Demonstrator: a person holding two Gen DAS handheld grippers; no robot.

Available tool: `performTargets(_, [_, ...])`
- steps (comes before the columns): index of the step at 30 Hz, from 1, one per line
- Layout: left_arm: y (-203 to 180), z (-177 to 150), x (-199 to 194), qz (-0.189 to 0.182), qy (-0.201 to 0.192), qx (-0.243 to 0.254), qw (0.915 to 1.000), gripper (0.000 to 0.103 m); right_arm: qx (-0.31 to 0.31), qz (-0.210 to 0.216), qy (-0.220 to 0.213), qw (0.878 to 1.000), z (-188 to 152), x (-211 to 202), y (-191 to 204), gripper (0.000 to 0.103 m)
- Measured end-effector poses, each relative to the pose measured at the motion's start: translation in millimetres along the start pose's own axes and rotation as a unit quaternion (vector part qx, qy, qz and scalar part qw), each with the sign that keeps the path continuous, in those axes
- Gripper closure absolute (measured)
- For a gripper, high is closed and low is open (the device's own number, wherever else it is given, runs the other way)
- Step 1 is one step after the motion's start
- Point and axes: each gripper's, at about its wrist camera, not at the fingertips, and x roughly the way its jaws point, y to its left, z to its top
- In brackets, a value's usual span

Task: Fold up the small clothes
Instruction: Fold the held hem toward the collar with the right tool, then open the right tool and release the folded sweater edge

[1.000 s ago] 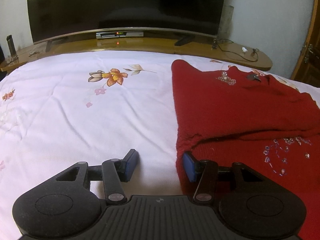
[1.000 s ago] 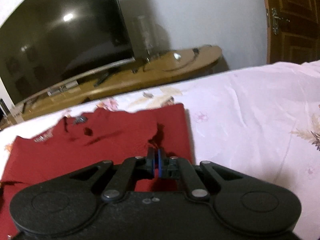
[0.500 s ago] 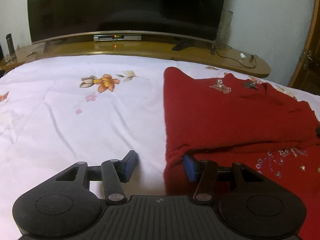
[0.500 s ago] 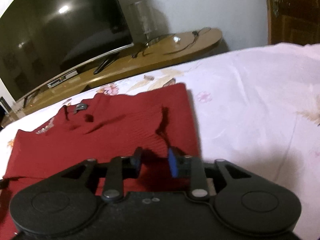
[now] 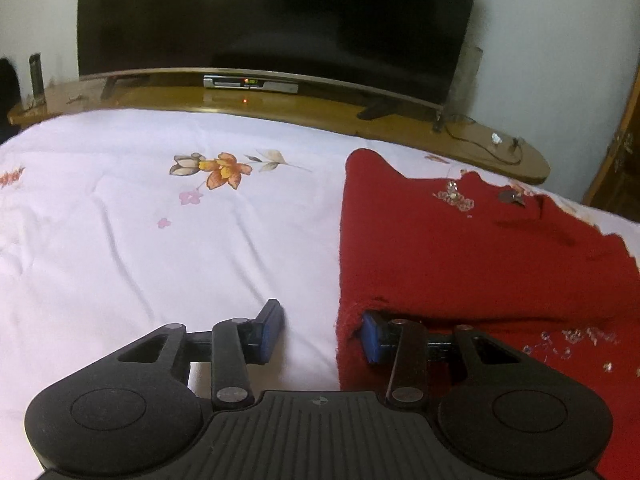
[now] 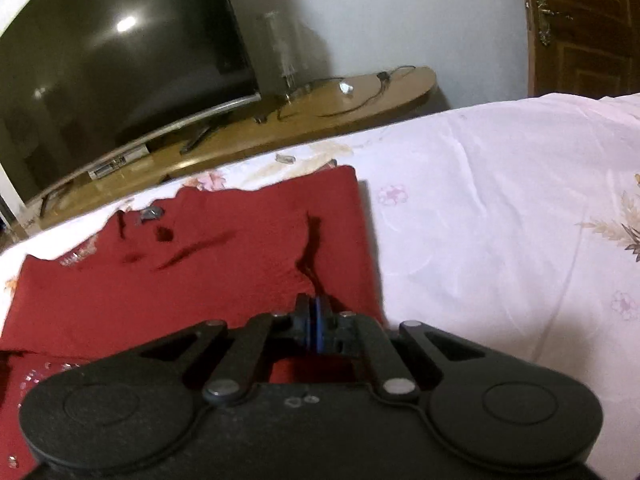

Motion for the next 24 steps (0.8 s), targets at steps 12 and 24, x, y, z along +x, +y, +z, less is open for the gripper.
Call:
performTargets(12, [-39, -12, -8, -0.024, -0.02, 0.064, 0.9974, 0.042, 0.0, 0.013, 0.009, 1.0, 1, 0, -1, 0.093])
performTargets(24, [-55, 18, 24, 0.039, 0.0, 0.043, 0.9983, 0.02, 0.004, 0.017, 0.009, 1.0, -1, 2, -3, 0.093])
